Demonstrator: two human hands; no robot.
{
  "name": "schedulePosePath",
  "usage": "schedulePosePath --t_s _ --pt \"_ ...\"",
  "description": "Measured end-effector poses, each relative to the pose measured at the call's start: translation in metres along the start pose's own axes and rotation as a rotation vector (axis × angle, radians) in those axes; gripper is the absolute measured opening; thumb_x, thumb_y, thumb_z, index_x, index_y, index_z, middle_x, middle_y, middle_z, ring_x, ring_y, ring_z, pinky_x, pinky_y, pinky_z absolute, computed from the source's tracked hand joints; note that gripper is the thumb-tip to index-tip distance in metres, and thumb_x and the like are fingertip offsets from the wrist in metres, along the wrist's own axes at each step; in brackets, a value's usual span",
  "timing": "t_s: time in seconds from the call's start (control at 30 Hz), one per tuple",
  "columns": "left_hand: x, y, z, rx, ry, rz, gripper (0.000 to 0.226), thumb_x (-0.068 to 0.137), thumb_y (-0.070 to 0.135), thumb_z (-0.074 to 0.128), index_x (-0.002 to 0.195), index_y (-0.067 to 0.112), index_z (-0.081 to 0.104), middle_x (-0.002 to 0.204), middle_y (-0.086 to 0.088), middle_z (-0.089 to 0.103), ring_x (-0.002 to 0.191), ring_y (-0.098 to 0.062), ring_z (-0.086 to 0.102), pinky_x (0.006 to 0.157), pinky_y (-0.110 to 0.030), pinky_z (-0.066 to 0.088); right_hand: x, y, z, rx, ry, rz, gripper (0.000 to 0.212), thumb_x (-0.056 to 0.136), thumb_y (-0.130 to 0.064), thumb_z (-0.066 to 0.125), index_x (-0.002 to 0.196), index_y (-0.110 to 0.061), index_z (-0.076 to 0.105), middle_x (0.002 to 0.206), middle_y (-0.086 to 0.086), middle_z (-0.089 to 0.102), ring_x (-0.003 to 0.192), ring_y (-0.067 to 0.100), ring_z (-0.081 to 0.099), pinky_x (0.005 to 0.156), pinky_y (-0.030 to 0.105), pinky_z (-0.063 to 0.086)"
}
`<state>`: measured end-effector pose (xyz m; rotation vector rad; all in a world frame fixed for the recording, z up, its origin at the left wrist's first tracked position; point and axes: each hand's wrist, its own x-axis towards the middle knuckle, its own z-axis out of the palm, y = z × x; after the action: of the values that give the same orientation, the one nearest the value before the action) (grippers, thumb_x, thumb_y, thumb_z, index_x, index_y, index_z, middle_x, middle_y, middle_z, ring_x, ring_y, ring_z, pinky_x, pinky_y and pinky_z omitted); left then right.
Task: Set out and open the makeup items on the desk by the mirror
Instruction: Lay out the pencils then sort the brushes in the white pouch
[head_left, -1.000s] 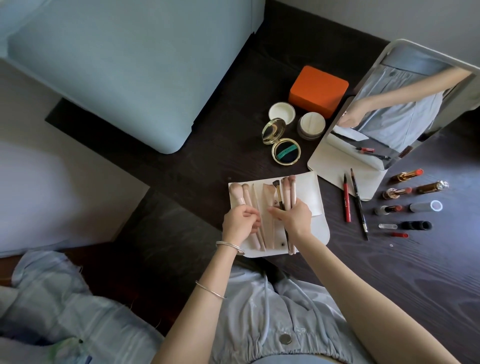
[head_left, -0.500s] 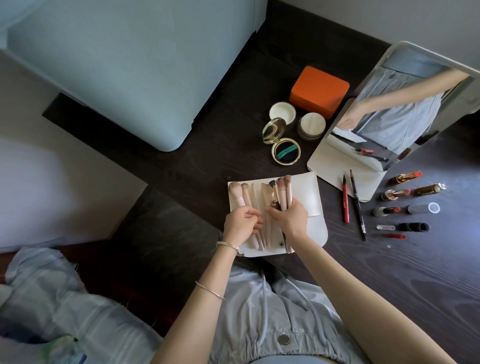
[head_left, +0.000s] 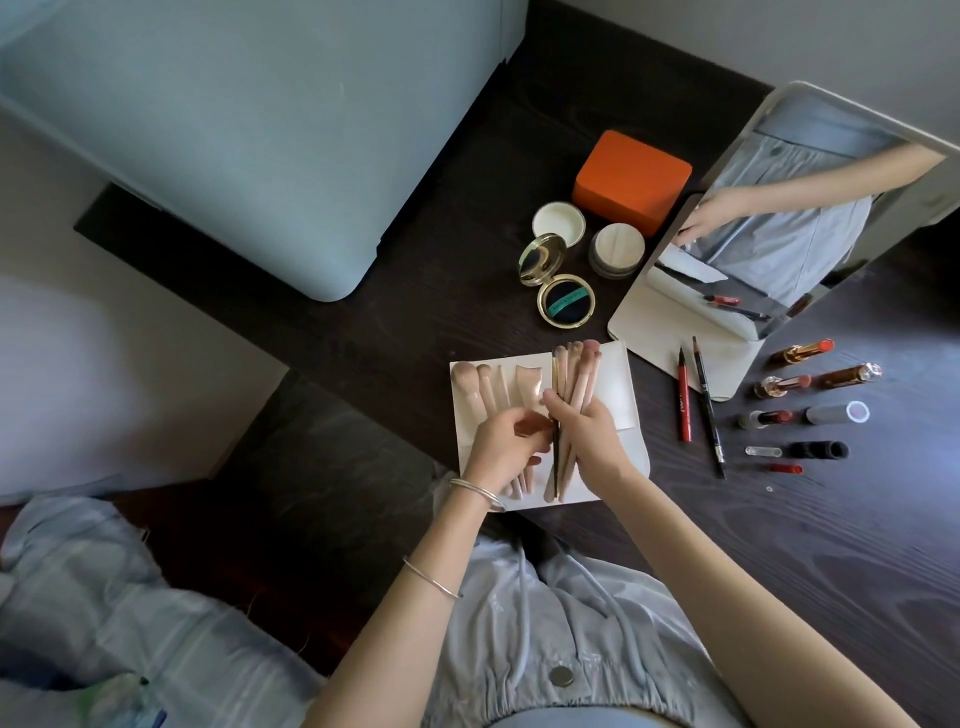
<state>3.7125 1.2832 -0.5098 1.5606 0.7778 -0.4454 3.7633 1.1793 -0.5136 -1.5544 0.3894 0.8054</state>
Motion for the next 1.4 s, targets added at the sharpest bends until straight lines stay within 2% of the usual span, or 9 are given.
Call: schedulePosePath --t_s 0.1,0.23,0.43,0.63,0.73,0.8,0.93,1.1,1.4 --pt "-0.001 0.006 0.005 -0.006 -0.039 0.009 0.012 0.089 0.012 0.062 0.1 0.008 0.067 0.087 0.0 0.066 0.078 -0.011 0.065 0.066 -0.02 0.056 -0.005 -0.004 -0.01 0.125 -0.02 0.046 0.014 0.089 -0.018 0.063 0.082 -0.007 0.059 0.068 0.006 0.062 0.065 0.019 0.063 0.06 0.028 0.053" --pt "-0.002 0.007 0.01 -0.029 -0.107 -0.048 0.016 0.09 0.002 0.056 0.104 0.002 0.065 0.089 -0.003 0.065 0.079 -0.01 0.065 0.069 -0.021 0.058 -0.008 -0.002 -0.017 0.055 0.007 0.019 0.01 0.083 -0.013 0.071 0.084 -0.004 0.066 0.077 0.012 0.067 0.07 0.022 0.067 0.067 0.029 0.056" --pt "-0.005 0.008 0.015 -0.067 -0.164 -0.1 0.012 0.089 0.008 0.063 0.101 0.008 0.063 0.088 -0.002 0.067 0.078 -0.01 0.066 0.065 -0.021 0.058 -0.01 0.0 -0.022 -0.045 0.019 0.046 0.012 0.08 -0.015 0.074 0.074 -0.01 0.066 0.056 -0.004 0.066 0.049 0.002 0.062 0.048 0.012 0.047" --pt "0.001 0.004 0.011 0.045 -0.081 -0.081 0.017 0.085 0.006 0.067 0.1 0.0 0.065 0.085 -0.007 0.063 0.074 -0.013 0.064 0.066 -0.023 0.059 -0.006 -0.001 -0.027 -0.177 0.03 0.042 0.015 0.078 -0.014 0.075 0.089 -0.007 0.069 0.074 0.003 0.064 0.066 0.012 0.057 0.059 0.021 0.045" --pt "0.0 0.005 0.008 0.212 -0.024 -0.003 0.019 0.089 0.013 0.063 0.105 0.004 0.067 0.084 -0.006 0.065 0.074 -0.016 0.063 0.07 -0.029 0.059 -0.001 0.0 -0.026 -0.203 0.061 0.063 0.015 0.075 -0.013 0.077 0.087 -0.007 0.07 0.074 0.002 0.063 0.067 0.014 0.055 0.06 0.022 0.043" --pt "0.0 0.004 0.006 0.522 0.072 0.133 0.02 0.093 0.022 0.056 0.106 0.012 0.068 0.091 -0.005 0.069 0.083 -0.019 0.064 0.075 -0.035 0.056 0.003 0.002 -0.023 -0.244 0.129 0.067 0.016 0.075 -0.016 0.077 0.088 -0.008 0.071 0.069 -0.001 0.061 0.065 0.013 0.053 0.058 0.021 0.04" --pt "0.004 0.003 0.004 0.962 0.167 0.285 0.025 0.097 0.024 0.045 0.113 0.023 0.064 0.104 -0.003 0.059 0.094 -0.023 0.06 0.063 -0.032 0.044 0.008 0.007 -0.014 -0.319 0.206 0.09 0.019 0.073 -0.023 0.079 0.084 -0.011 0.07 0.068 -0.005 0.059 0.062 0.008 0.053 0.052 0.019 0.037" --pt "0.013 -0.003 0.002 1.058 0.137 0.305 0.028 0.1 0.021 0.038 0.118 0.024 0.059 0.107 -0.006 0.051 0.093 -0.026 0.058 0.06 -0.033 0.037 0.01 0.011 -0.009 -0.382 0.224 0.076 0.026 0.071 -0.031 0.08 0.084 -0.012 0.068 0.07 -0.003 0.061 0.065 0.011 0.056 0.054 0.02 0.041" --pt "0.017 -0.007 0.0 1.04 0.203 0.287 0.025 0.099 0.019 0.043 0.117 0.028 0.058 0.11 -0.003 0.053 0.094 -0.024 0.06 0.059 -0.033 0.044 0.013 0.015 -0.005 -0.503 0.2 0.059 0.021 0.077 -0.03 0.074 0.083 -0.012 0.066 0.076 0.001 0.065 0.07 0.018 0.059 0.054 0.025 0.042"
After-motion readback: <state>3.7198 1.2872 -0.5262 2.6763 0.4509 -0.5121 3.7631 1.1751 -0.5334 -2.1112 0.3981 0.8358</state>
